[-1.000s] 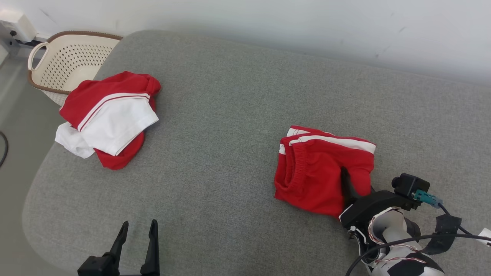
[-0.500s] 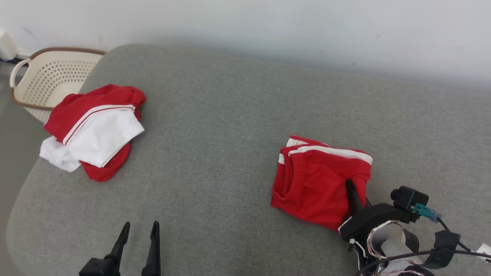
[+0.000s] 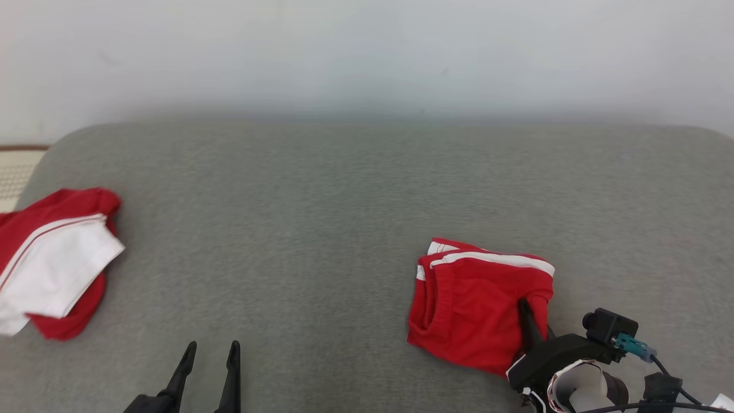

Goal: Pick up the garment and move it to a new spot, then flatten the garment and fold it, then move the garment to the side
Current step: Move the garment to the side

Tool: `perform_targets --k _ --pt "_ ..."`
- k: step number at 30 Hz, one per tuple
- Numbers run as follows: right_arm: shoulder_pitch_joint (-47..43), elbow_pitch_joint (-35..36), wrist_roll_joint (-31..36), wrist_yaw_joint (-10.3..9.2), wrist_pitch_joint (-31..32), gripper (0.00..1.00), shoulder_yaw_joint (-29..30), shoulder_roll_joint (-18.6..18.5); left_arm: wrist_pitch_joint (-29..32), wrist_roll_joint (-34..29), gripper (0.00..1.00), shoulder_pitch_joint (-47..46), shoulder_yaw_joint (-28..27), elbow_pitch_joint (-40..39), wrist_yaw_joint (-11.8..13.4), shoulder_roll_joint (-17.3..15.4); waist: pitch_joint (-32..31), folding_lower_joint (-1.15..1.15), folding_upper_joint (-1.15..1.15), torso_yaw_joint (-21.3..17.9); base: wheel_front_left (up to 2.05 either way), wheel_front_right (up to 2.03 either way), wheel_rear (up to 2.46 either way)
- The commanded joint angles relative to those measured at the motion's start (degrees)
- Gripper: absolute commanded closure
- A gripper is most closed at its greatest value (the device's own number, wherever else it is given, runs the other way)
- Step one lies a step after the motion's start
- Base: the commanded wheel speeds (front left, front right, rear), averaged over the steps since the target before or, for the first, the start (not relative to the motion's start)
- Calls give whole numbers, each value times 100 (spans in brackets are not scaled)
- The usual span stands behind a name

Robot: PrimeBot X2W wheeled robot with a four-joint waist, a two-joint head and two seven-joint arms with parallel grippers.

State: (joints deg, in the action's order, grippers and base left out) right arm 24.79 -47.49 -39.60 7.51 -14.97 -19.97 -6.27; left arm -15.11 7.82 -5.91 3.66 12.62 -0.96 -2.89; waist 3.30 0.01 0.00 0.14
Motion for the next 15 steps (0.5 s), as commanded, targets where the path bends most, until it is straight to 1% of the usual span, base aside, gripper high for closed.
perform_targets --k 1,7,11,15 --pt "-80 22 38 -3 -26 100 6 -2 -7 22 0 75 5 3 -9 -2 -155 -1 0 -612 0 0 0" --pt "-138 73 98 -3 -19 100 3 49 -7 22 0 108 13 -5 -8 -3 -135 -1 0 -1295 0 0 0" --pt "-194 95 105 -3 -17 100 24 79 -7 13 0 34 35 -28 -15 -3 -84 -1 0 -1624 0 0 0" --pt "-193 137 116 -3 -18 100 49 114 -6 -66 0 -53 32 -74 -34 -4 19 -1 0 -1861 0 0 0"
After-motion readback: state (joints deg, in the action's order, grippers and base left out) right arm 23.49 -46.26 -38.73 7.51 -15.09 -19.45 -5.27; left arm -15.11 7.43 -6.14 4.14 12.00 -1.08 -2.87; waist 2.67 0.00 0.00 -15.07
